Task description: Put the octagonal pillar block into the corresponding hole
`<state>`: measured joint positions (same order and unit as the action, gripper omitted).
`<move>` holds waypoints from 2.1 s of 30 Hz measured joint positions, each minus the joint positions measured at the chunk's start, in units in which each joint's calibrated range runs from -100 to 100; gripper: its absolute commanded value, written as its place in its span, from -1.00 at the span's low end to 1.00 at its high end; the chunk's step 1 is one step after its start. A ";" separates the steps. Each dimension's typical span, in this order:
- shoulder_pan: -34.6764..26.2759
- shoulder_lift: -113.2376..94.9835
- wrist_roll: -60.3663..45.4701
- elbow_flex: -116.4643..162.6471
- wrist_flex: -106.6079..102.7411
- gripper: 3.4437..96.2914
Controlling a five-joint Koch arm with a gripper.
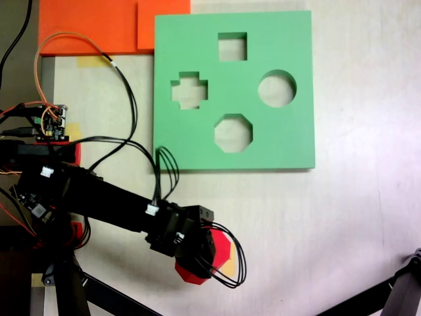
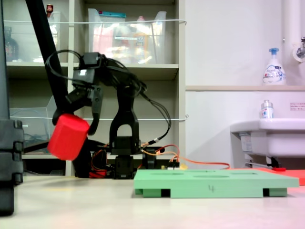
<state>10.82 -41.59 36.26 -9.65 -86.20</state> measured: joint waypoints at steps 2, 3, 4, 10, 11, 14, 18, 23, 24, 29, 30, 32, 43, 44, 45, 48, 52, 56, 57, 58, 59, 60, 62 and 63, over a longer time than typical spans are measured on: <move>-0.88 -1.78 0.88 -2.55 -0.98 -0.35; -1.32 -2.74 1.32 -3.33 -1.27 -0.35; -1.81 -3.56 1.86 -3.53 -1.47 -0.35; -4.59 -5.47 5.37 -6.86 -2.25 -0.35; -4.93 -5.47 5.86 -8.13 -2.25 -0.35; -6.20 -4.38 7.67 -12.25 -2.25 -0.35; -8.45 -0.41 10.01 -18.81 -2.25 -0.35; -11.92 0.00 11.53 -19.01 0.88 -0.35; -13.04 0.00 11.97 -19.01 2.64 -0.35; -17.24 0.00 13.43 -19.01 3.92 -0.35; -17.78 0.00 13.63 -19.01 4.31 -0.35; -18.80 0.00 13.77 -19.01 5.58 -0.35; -21.05 0.00 14.11 -18.32 7.73 -0.35; -21.29 0.00 14.11 -16.95 8.71 -0.35; -21.49 0.00 14.41 -15.48 9.89 -0.35; -22.12 0.14 15.97 -11.66 11.75 -0.35; -23.00 0.27 17.78 -7.94 14.39 -0.35; -23.49 1.23 18.71 -6.57 17.23 -0.35; -23.64 1.78 19.00 -6.47 17.52 -0.35; -23.79 2.46 19.29 -6.57 17.82 -0.35; -23.93 2.74 19.58 -6.08 18.21 -0.35; -24.08 2.87 19.88 -4.90 18.60 -0.35; -24.27 3.01 20.17 -3.23 19.58 -0.35; -24.32 3.15 20.22 -2.94 19.97 -0.35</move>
<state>-13.50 -38.44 56.48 -12.59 -66.23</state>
